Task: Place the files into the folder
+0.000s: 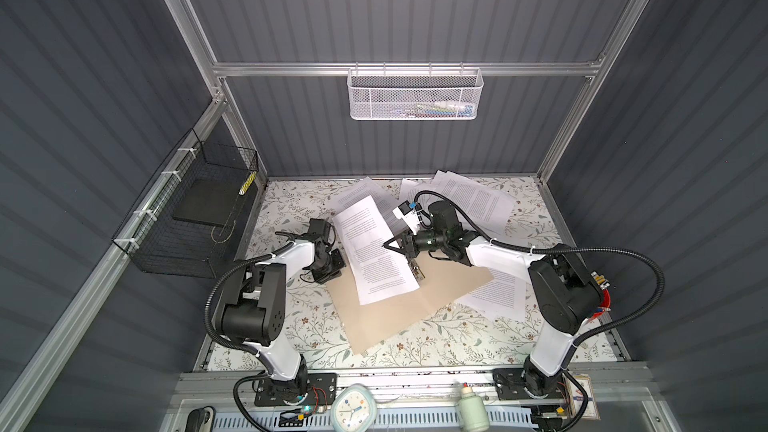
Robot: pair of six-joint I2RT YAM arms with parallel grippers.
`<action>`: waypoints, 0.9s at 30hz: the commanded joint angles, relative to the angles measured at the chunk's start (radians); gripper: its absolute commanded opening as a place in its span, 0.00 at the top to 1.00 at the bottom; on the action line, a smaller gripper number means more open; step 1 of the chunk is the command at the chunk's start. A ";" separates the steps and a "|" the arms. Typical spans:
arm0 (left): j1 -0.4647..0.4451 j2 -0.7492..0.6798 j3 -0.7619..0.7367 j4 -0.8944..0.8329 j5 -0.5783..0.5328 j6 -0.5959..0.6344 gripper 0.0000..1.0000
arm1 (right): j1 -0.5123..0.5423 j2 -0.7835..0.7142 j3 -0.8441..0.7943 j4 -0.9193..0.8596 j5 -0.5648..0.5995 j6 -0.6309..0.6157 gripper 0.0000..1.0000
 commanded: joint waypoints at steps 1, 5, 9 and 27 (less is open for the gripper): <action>0.011 0.022 0.032 -0.006 0.019 0.005 1.00 | 0.005 0.028 0.004 0.085 -0.071 0.051 1.00; 0.017 0.022 0.046 -0.006 0.042 0.001 1.00 | 0.006 0.088 0.030 0.150 -0.114 0.126 1.00; 0.027 0.005 0.061 -0.008 0.052 -0.007 1.00 | 0.003 0.154 0.050 0.218 -0.118 0.197 1.00; 0.043 -0.288 -0.070 -0.194 -0.162 -0.093 1.00 | -0.007 0.158 0.050 0.064 -0.075 0.169 1.00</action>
